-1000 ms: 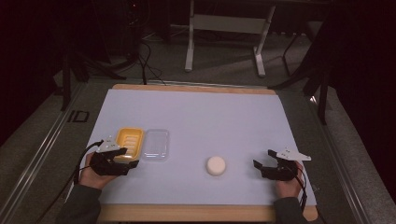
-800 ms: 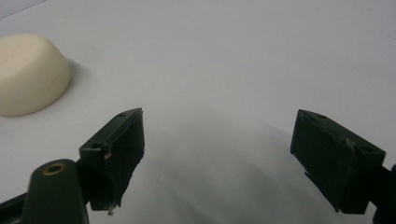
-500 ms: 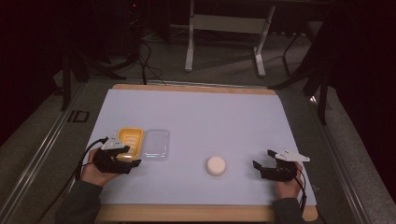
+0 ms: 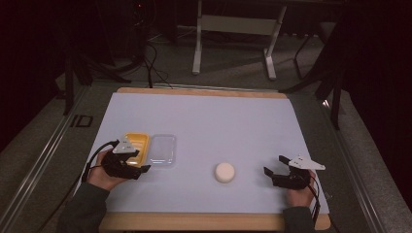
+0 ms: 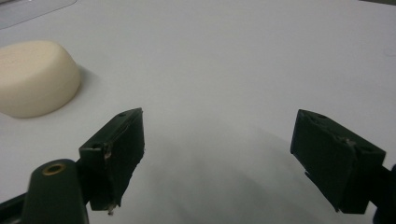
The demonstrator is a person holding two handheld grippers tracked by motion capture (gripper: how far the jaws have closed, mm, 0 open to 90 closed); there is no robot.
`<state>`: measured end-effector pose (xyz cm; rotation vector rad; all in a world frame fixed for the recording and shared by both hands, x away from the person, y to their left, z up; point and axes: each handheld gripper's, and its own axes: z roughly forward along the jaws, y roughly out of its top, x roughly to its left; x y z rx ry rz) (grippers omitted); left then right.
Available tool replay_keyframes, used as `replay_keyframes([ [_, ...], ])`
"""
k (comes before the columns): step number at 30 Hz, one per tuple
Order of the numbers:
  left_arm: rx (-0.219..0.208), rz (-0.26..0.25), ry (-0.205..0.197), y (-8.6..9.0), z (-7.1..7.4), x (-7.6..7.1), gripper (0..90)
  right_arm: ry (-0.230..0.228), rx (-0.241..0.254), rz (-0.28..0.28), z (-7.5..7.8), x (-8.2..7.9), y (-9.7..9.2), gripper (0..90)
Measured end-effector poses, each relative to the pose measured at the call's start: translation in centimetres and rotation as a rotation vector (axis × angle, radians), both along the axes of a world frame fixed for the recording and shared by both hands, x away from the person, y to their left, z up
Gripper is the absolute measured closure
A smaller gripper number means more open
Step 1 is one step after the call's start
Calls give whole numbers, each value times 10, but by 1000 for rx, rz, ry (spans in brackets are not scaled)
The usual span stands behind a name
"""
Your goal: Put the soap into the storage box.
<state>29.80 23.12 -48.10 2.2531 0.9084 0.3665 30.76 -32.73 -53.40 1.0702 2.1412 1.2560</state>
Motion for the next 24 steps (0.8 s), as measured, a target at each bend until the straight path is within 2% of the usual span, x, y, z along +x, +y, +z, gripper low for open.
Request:
replay_keyframes([
  [19,5,-77,-7,-26,5,9,275,-5,-11,1,0,0,0,172],
  [24,6,-85,-9,-31,5,10,275,6,-9,-9,0,1,1,172],
])
